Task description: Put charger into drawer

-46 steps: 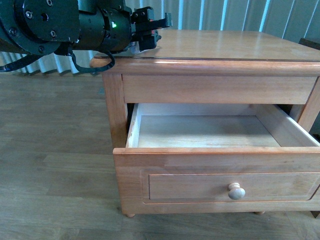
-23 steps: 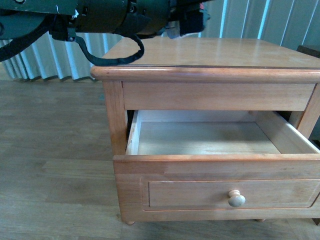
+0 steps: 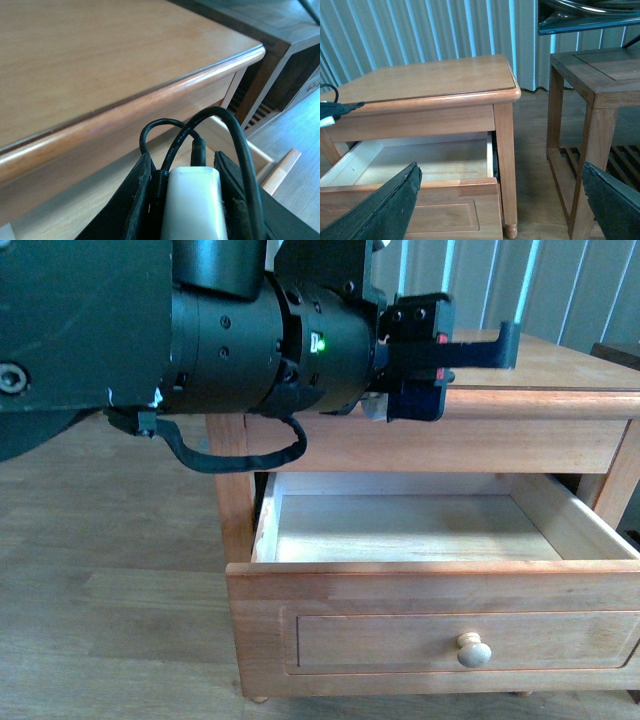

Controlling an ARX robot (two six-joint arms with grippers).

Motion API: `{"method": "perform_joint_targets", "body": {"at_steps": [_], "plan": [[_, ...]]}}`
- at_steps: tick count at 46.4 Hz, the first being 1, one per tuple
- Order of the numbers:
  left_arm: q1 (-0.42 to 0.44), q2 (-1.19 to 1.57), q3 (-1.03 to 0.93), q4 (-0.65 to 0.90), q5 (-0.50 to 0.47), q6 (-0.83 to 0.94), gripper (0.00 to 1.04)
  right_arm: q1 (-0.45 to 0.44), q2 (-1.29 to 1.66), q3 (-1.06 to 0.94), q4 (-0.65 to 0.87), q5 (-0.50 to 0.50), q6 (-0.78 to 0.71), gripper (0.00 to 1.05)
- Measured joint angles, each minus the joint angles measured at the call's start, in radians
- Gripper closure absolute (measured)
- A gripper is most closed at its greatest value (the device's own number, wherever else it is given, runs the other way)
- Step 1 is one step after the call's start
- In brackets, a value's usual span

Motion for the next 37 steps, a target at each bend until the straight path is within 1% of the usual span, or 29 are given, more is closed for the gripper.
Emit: {"method": "perform_joint_targets", "body": {"at_steps": [14, 16, 20, 24, 28, 32, 34, 37], "plan": [[0.027, 0.099, -0.002, 0.002, -0.026, -0.010, 0.71, 0.000, 0.000, 0.000, 0.000, 0.000, 0.000, 0.08], [0.033, 0.109, -0.002, 0.002, -0.033, -0.013, 0.65, 0.000, 0.000, 0.000, 0.000, 0.000, 0.000, 0.08], [0.048, 0.131, -0.002, 0.002, -0.052, -0.016, 0.47, 0.000, 0.000, 0.000, 0.000, 0.000, 0.000, 0.08], [0.055, 0.132, -0.002, 0.006, -0.066, -0.016, 0.36, 0.000, 0.000, 0.000, 0.000, 0.000, 0.000, 0.08], [0.056, 0.124, -0.001, 0.022, -0.076, -0.020, 0.22, 0.000, 0.000, 0.000, 0.000, 0.000, 0.000, 0.08], [0.056, 0.076, -0.017, 0.043, -0.113, -0.023, 0.04, 0.000, 0.000, 0.000, 0.000, 0.000, 0.000, 0.08], [0.055, 0.035, -0.039, 0.057, -0.137, -0.024, 0.07, 0.000, 0.000, 0.000, 0.000, 0.000, 0.000, 0.08], [0.056, -0.041, -0.080, 0.077, -0.180, -0.024, 0.06, 0.000, 0.000, 0.000, 0.000, 0.000, 0.000, 0.08]]}}
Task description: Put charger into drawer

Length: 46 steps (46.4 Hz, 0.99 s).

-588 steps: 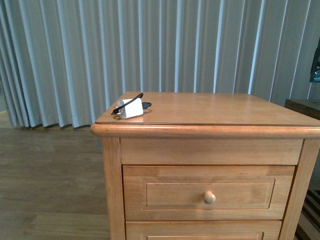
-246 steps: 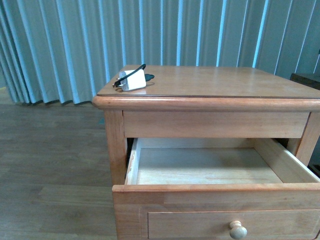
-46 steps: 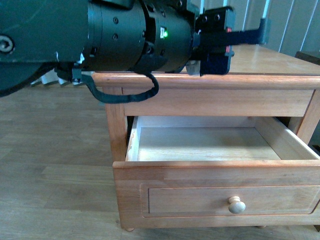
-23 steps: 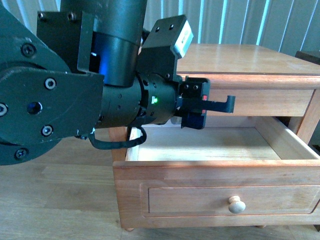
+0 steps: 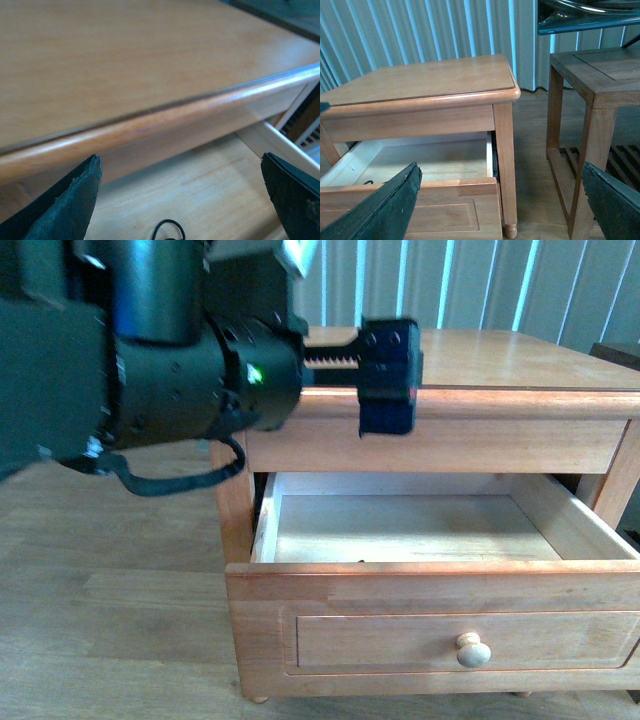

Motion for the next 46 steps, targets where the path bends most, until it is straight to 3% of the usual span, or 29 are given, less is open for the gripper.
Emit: {"method": "perform_joint_targets", "body": {"at_steps": [19, 34, 41, 46], "plan": [[0.047, -0.572, -0.335, -0.078, -0.356, 0.017, 0.06, 0.000, 0.000, 0.000, 0.000, 0.000, 0.000, 0.08], [0.014, -0.970, -0.572, -0.255, -0.671, -0.053, 0.06, 0.000, 0.000, 0.000, 0.000, 0.000, 0.000, 0.08], [0.013, -1.131, -0.655, -0.396, -0.754, -0.157, 0.06, 0.000, 0.000, 0.000, 0.000, 0.000, 0.000, 0.08], [0.014, -1.155, -0.658, -0.404, -0.761, -0.191, 0.06, 0.000, 0.000, 0.000, 0.000, -0.002, 0.000, 0.08]]}}
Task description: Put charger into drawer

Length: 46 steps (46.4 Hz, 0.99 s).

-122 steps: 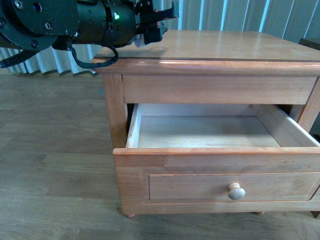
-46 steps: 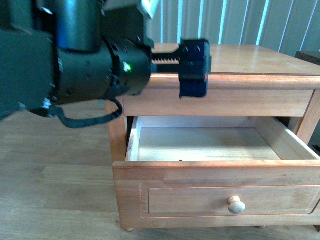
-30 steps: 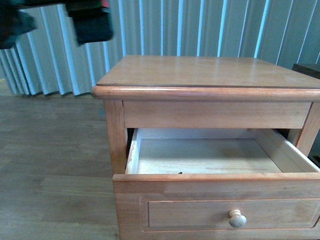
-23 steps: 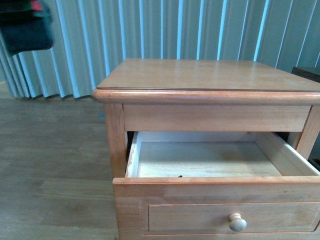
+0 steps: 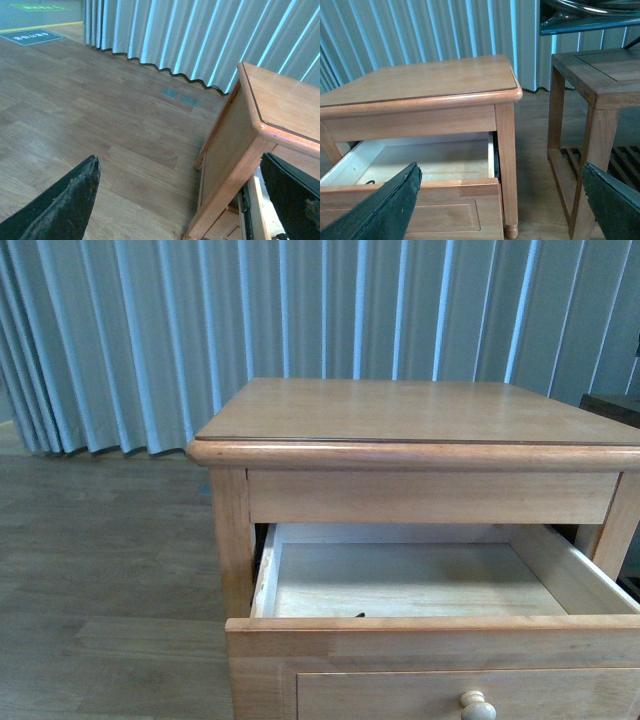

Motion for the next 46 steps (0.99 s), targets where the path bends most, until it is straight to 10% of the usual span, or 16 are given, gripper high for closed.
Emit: {"method": "perform_joint_targets", "body": {"at_steps": [8, 15, 32, 46], "plan": [[0.005, -0.004, -0.001, 0.000, 0.023, -0.007, 0.07, 0.000, 0.001, 0.000, 0.000, -0.001, 0.000, 0.08], [0.146, -0.110, -0.081, 0.003, 0.452, 0.200, 0.37, 0.000, 0.001, 0.000, 0.000, -0.001, 0.000, 0.08], [0.310, -0.251, -0.190, -0.029, 0.625, 0.261, 1.01, 0.000, 0.001, 0.000, 0.000, -0.002, 0.000, 0.08], [0.462, -0.352, -0.241, -0.076, 0.773, 0.272, 1.01, 0.000, 0.001, 0.000, 0.000, -0.002, 0.000, 0.08]]}}
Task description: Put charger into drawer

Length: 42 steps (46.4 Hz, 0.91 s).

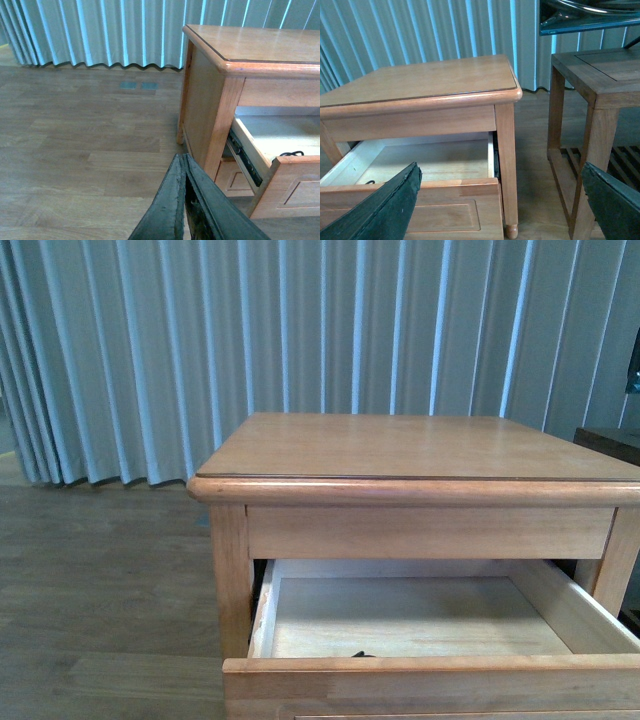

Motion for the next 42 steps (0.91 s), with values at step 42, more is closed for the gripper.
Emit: {"method": "perform_joint_targets", "body": {"at_steps": [42], "plan": [[0.002, -0.219, -0.044, -0.169, 0.002, 0.000, 0.61, 0.016, -0.008, -0.008, -0.031, -0.037, -0.127, 0.08]]}}
